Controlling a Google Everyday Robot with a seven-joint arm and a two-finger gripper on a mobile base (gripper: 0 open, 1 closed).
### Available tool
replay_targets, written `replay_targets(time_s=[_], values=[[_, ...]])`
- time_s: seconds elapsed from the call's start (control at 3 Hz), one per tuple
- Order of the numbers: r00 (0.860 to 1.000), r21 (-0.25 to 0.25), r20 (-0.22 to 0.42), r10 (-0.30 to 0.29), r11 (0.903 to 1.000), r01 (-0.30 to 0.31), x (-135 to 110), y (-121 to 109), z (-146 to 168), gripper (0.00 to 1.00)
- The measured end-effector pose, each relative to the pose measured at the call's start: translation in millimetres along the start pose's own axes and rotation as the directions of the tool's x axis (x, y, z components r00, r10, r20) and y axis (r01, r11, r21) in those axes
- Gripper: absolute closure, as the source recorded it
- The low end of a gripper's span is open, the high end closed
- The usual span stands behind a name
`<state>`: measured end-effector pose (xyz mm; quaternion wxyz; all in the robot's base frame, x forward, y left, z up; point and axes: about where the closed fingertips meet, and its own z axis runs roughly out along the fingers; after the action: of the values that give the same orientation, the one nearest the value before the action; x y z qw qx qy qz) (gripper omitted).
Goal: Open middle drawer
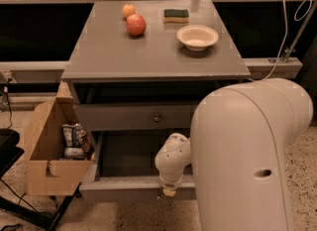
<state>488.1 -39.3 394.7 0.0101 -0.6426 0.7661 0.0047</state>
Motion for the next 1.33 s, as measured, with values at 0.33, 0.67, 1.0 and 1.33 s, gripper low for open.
replay_targets(time_s=[0.33,0.67,1.0,1.33], values=[[1.0,0.0,0.0,0.0,1.0,0.0,0.0,0.1,0.1,0.6],[1.0,0.0,0.0,0.0,1.0,0.0,0.1,0.1,0.1,0.37],[1.0,-0.002,-0.001,0.0,1.0,0.0,0.6,0.9,1.0,0.13],[1.0,-0.004,-0.002,0.0,1.0,0.0,1.0,1.6,1.7,0.0]])
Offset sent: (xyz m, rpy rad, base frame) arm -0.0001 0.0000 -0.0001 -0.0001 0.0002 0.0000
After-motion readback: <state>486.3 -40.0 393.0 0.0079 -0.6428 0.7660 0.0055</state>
